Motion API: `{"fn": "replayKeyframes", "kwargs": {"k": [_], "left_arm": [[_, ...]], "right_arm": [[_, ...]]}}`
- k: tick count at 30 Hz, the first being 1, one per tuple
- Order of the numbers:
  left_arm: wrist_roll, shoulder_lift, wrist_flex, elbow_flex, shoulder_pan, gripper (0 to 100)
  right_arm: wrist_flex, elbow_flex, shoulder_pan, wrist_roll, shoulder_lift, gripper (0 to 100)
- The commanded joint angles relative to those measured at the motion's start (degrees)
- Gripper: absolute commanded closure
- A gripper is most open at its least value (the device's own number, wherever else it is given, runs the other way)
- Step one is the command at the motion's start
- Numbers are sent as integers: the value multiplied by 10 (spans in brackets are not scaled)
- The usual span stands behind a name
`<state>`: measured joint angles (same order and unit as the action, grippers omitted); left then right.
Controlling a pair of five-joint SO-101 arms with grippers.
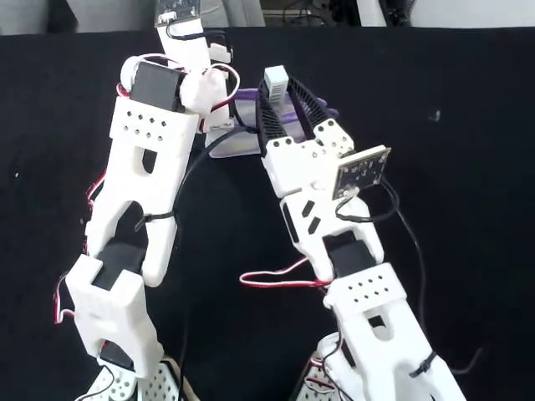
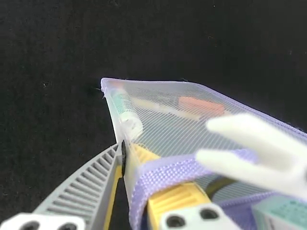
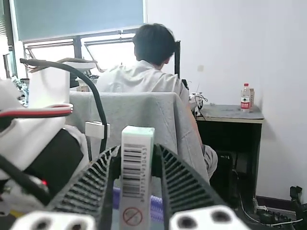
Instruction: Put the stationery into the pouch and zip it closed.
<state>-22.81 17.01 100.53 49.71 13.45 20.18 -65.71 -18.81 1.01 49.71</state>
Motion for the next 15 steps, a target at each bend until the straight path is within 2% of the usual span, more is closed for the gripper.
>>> {"fn": "replayKeyframes", "kwargs": {"k": [1, 5, 10, 15], "left_arm": [[0, 4, -2, -3, -4, 970], [0, 4, -2, -4, -1, 970], [0, 1, -1, -2, -5, 970], [0, 3, -2, -2, -5, 970]], "right_arm": [[18, 7, 15, 4, -13, 987], [18, -10, 15, 5, -42, 983], [21, -40, 18, 56, -82, 969], [21, -42, 18, 60, -80, 777]]}}
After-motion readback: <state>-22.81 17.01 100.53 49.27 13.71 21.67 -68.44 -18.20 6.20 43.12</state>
